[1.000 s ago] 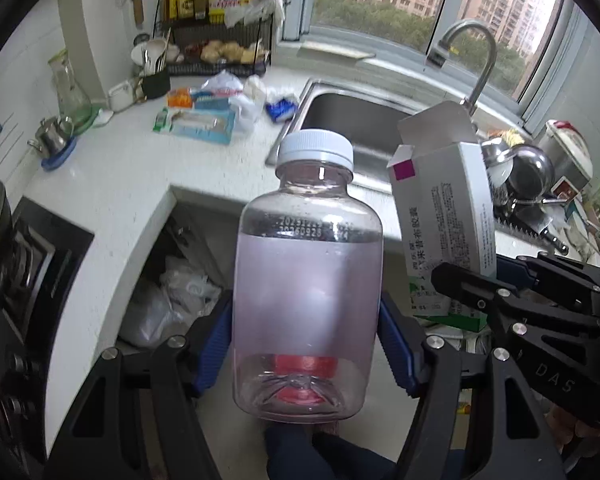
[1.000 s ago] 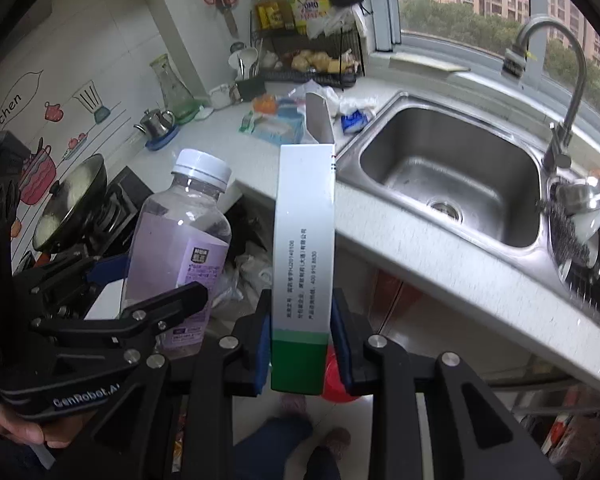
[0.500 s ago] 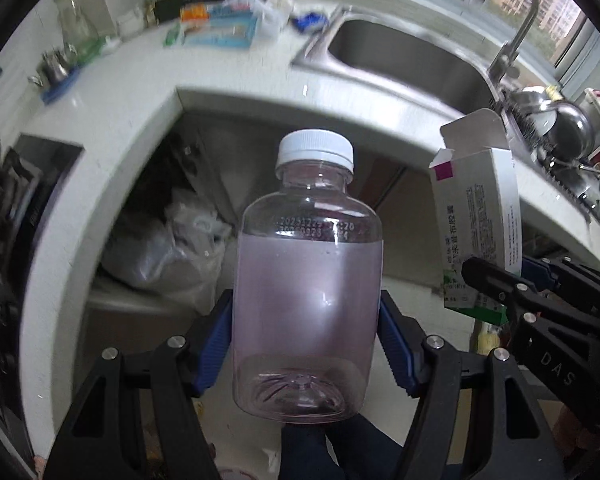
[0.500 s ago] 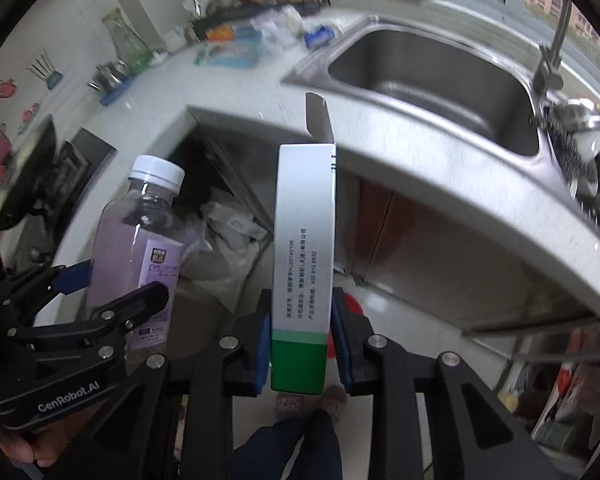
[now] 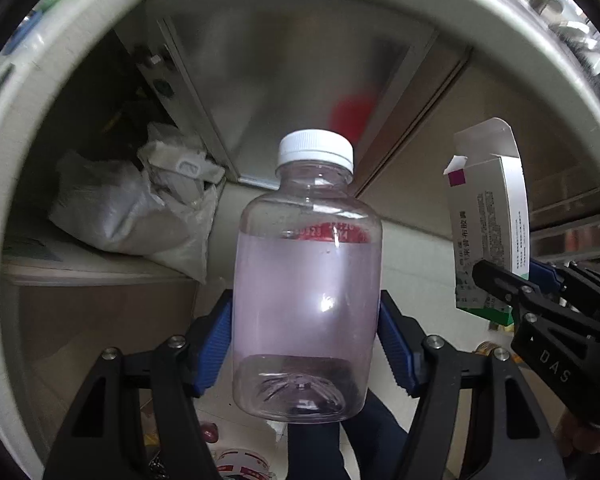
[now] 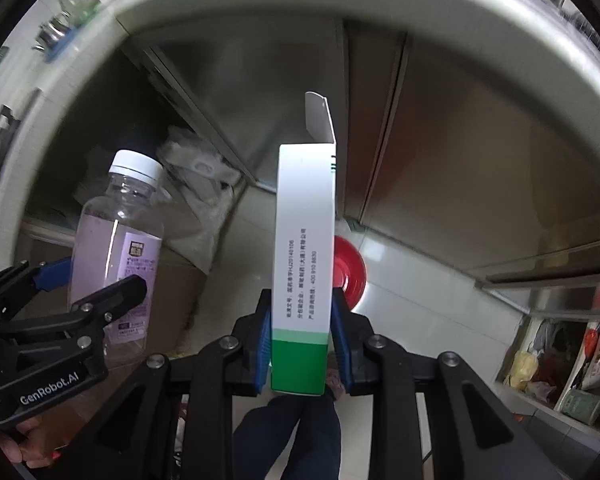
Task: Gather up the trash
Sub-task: 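Carry the bottle and box down toward the red floor bin with both tools, then open both tools to drop the bottle and box into the red bin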
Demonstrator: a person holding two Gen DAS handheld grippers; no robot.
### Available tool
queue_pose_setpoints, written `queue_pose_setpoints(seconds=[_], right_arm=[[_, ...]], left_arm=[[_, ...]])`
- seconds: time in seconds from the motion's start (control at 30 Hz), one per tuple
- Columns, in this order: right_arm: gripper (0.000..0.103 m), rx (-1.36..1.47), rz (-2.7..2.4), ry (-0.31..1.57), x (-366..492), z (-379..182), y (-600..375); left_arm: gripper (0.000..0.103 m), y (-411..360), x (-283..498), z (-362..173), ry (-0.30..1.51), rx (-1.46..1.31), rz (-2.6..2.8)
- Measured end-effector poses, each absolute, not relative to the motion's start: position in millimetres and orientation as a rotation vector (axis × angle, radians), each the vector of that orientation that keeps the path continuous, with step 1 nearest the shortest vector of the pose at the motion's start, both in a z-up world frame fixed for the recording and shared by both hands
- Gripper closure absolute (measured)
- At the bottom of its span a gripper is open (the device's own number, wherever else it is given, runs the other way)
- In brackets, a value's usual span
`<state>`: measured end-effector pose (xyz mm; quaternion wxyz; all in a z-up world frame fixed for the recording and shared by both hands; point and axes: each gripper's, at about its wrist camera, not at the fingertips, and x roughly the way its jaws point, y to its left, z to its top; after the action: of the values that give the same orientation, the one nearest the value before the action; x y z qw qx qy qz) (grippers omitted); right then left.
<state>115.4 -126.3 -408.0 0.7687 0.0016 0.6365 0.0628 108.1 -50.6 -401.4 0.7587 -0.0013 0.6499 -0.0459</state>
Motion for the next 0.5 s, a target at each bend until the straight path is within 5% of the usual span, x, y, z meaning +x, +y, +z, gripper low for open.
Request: queue_pose_setpoints(seconds=[0.5], right_arm=[[0.078,-0.045,0.185,1.538,134,-637,-133]], left_arm=[[0.038,-67,121,-628,1.556,-0.032,-0.159]])
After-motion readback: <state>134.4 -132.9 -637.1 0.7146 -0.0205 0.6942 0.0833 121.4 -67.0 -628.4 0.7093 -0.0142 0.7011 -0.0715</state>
